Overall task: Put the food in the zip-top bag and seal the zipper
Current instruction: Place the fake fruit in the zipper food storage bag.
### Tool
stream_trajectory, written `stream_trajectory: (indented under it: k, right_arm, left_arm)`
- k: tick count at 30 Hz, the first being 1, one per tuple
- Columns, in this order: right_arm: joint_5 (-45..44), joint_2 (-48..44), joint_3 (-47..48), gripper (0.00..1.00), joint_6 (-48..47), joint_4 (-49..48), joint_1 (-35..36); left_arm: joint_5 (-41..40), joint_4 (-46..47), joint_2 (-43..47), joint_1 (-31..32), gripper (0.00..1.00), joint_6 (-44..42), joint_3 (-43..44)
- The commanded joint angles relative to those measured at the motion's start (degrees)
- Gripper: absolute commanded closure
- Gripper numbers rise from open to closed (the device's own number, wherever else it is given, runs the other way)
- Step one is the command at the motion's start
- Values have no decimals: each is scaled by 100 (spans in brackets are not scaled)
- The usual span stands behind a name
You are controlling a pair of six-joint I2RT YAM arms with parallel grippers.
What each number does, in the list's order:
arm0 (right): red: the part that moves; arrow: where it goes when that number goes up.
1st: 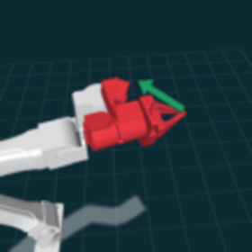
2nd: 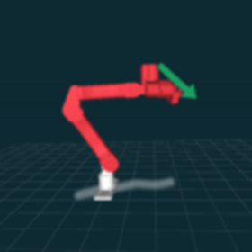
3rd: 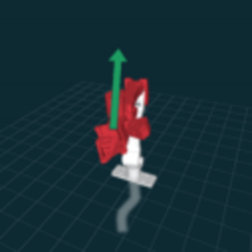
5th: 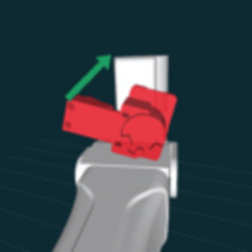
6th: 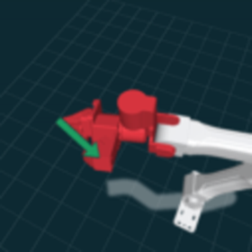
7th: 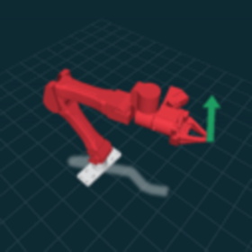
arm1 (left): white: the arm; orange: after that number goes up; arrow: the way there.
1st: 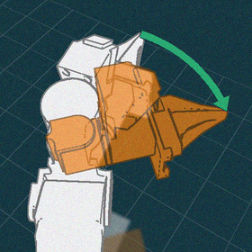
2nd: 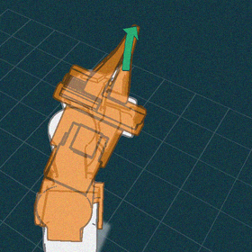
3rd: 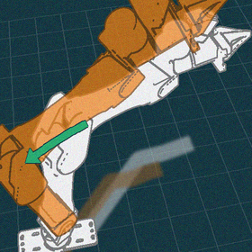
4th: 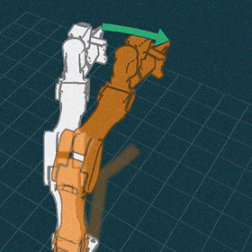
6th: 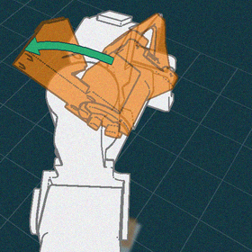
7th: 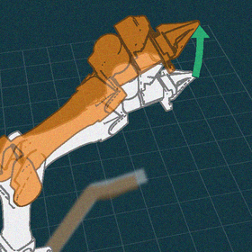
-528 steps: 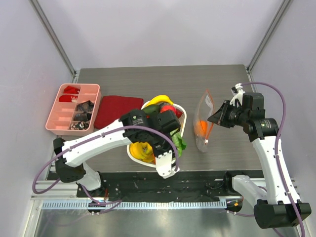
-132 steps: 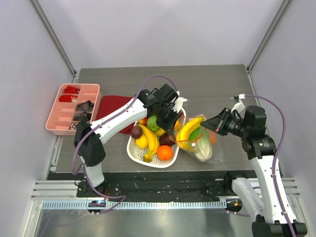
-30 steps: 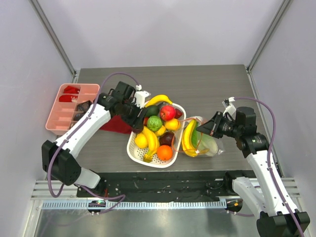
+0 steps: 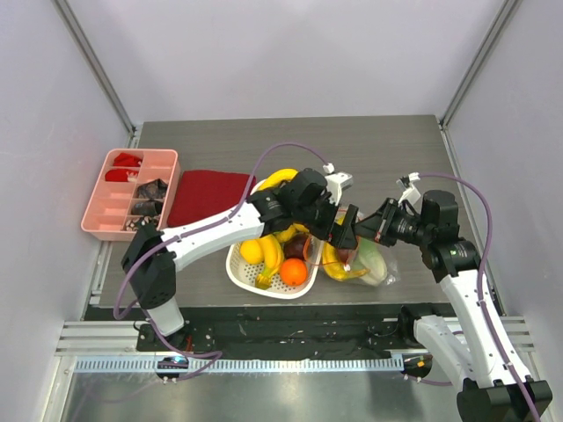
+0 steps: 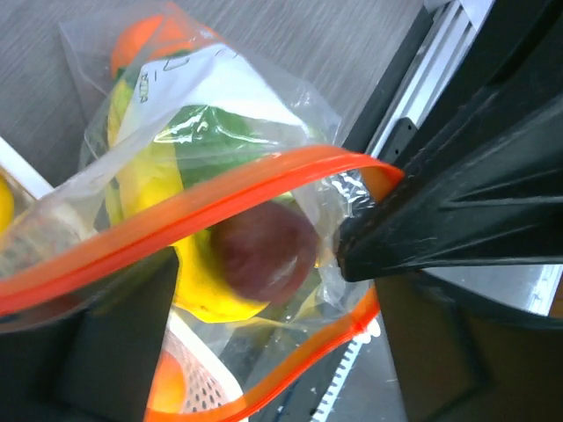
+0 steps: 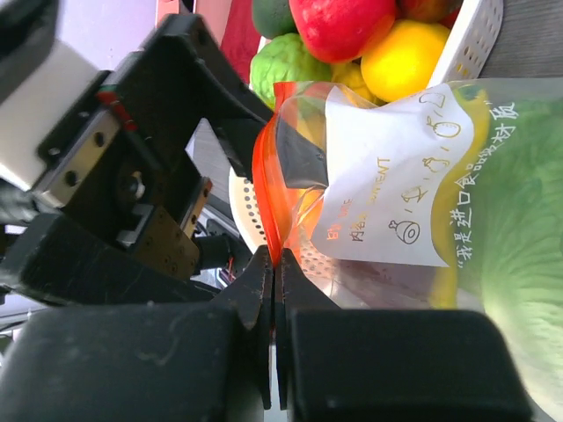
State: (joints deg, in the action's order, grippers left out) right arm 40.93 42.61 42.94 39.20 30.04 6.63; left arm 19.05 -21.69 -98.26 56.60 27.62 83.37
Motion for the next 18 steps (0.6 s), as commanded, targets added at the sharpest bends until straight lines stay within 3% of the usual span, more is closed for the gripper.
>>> stream_trajectory:
  k: [1, 6, 9, 13, 18]
  right_arm:
    - [284, -121, 285, 99, 123, -394, 31]
    - [328, -183, 268, 99, -17, -403, 31]
    - [354, -174, 233, 99, -123, -394, 22]
    - [416, -121, 311, 99, -386, -376, 31]
    - [390, -69, 505, 99, -826, -104, 31]
  left_arm:
    - [424, 466, 429, -131, 0, 262, -294]
    - [697, 315, 1466, -544, 0, -500, -997]
    - [898, 236, 2099, -510, 0, -1897, -1419]
    - [714, -36, 2294, -37, 0, -4178, -1658]
    - [670, -212, 1978, 193, 12, -5590, -1579]
